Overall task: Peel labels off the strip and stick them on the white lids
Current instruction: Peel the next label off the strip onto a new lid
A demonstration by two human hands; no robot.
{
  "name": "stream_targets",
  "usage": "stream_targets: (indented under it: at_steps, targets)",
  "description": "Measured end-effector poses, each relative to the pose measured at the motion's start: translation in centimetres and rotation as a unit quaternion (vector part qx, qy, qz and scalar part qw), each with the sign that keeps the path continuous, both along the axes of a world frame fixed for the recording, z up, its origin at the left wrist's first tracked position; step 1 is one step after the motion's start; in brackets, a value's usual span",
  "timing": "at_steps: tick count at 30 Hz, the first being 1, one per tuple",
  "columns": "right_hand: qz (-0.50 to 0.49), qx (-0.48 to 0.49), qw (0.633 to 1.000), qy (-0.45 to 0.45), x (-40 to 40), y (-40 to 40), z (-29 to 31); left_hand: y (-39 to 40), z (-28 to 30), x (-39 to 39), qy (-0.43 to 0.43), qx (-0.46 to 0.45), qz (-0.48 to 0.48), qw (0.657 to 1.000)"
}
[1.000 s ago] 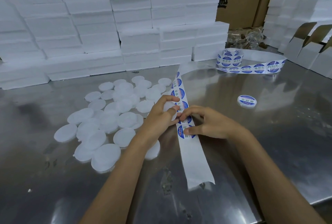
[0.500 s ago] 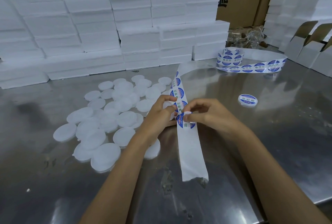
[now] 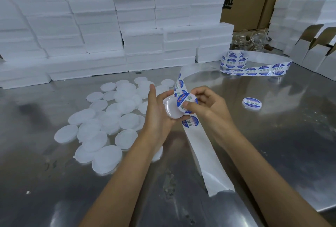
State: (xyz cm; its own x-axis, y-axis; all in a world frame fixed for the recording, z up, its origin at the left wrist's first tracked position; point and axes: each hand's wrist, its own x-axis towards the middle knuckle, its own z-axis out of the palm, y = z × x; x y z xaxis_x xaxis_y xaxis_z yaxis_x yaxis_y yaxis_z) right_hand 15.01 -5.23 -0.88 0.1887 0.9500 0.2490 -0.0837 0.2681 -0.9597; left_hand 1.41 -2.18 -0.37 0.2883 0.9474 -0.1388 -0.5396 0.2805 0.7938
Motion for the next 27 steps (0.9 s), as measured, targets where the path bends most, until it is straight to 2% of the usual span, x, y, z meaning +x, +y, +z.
stream_targets:
  at_steps: [6,16,24,27]
  targets:
    - [-0.022,0.03,0.994,-0.1,-1.1,0.0,-0.5,0.0,-0.5,0.0,0.008,0.002,-0.033,0.999]
    - [-0.046,0.03,0.99,-0.127,-1.2,0.1,-0.8,-0.2,-0.3,0.3,0.014,0.012,-0.034,0.999]
    - [-0.064,0.044,0.982,-0.174,-1.3,0.3,-1.2,-0.7,0.1,0.9,0.072,0.04,-0.014,0.996]
    - [-0.096,0.038,0.97,-0.219,-1.1,0.4,-1.4,-0.5,0.2,0.9,0.069,0.037,-0.003,0.997]
